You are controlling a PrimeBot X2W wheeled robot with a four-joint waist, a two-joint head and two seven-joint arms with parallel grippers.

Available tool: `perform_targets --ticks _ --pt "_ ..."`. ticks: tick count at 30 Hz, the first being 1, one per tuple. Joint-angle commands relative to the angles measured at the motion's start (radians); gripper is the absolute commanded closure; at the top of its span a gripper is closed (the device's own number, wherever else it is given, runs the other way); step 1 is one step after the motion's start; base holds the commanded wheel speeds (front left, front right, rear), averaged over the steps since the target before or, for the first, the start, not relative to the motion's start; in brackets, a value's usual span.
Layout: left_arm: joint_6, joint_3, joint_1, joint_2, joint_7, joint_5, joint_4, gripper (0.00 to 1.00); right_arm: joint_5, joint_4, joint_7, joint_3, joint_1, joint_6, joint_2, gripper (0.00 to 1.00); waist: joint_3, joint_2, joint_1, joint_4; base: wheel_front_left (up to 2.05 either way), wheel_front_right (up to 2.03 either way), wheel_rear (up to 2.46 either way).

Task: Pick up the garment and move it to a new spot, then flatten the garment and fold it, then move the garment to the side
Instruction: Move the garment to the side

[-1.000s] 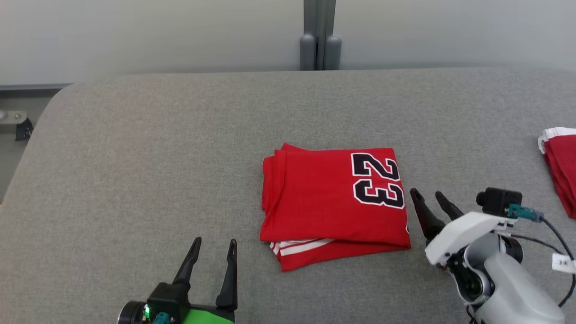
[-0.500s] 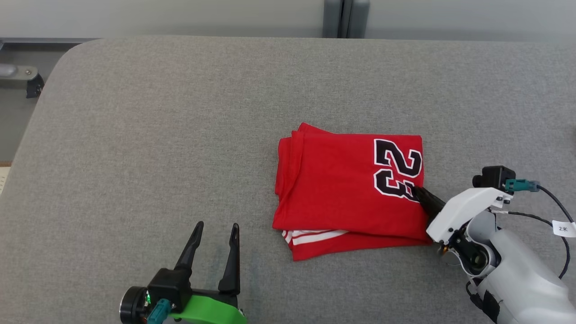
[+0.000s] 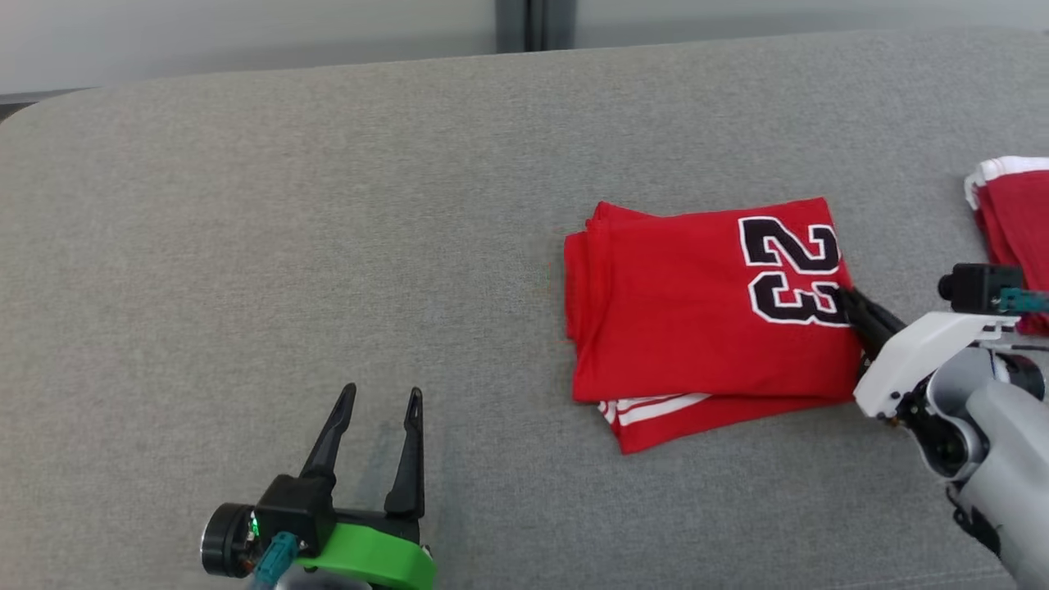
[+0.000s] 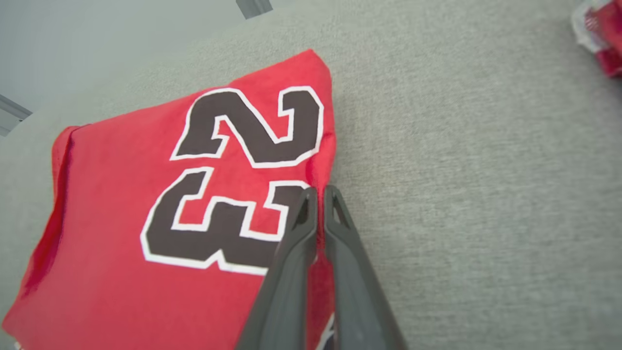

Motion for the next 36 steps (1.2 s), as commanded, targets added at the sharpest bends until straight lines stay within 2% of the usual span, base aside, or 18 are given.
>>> perform_targets --ticks 1,6,12,22,29,30,31,36 --pt "-0.006 0.011 -0.023 0.003 0.0 0.016 -0.004 0.0 -0.013 -0.011 -0.01 0.007 -0.021 -0.001 -0.027 1.0 0.044 0.0 -0.0001 -0.079 0.0 0.0 0.0" --pt "-0.025 0.03 -0.045 0.003 0.0 0.041 -0.002 0.0 -0.055 -0.039 -0.019 0.011 -0.085 -0.001 -0.141 1.0 0.085 0.0 -0.0001 -0.162 0.0 0.0 0.0" --pt "-0.041 0.032 -0.077 0.004 0.0 0.065 -0.003 0.0 -0.098 -0.041 -0.011 -0.027 -0.16 -0.001 -0.247 1.0 0.122 0.0 -0.0001 -0.21 0.0 0.0 0.0" --pt "-0.059 0.032 -0.107 0.004 0.0 0.089 0.003 0.0 -0.214 0.014 -0.04 -0.13 -0.262 -0.001 -0.338 1.0 0.18 0.0 -0.0001 -0.205 0.0 0.0 0.0" --pt "-0.067 0.035 -0.125 0.004 0.0 0.096 0.006 0.0 -0.311 0.117 -0.065 -0.201 -0.319 -0.002 -0.363 1.0 0.199 0.0 -0.0001 -0.176 0.0 0.0 0.0" --pt "-0.068 0.034 -0.126 0.004 0.0 0.095 0.007 0.0 -0.329 0.144 -0.071 -0.213 -0.326 -0.002 -0.359 0.13 0.197 0.0 -0.0001 -0.171 0.0 0.0 0.0" --pt "-0.067 0.033 -0.127 0.004 0.0 0.093 0.008 0.0 -0.349 0.169 -0.083 -0.226 -0.33 -0.002 -0.356 0.0 0.194 0.0 -0.0001 -0.167 0.0 0.0 0.0" --pt "-0.056 0.015 -0.11 0.004 0.0 0.07 0.016 0.0 -0.461 0.28 -0.151 -0.264 -0.311 -0.001 -0.289 0.0 0.139 0.0 -0.0001 -0.14 0.0 0.0 0.0"
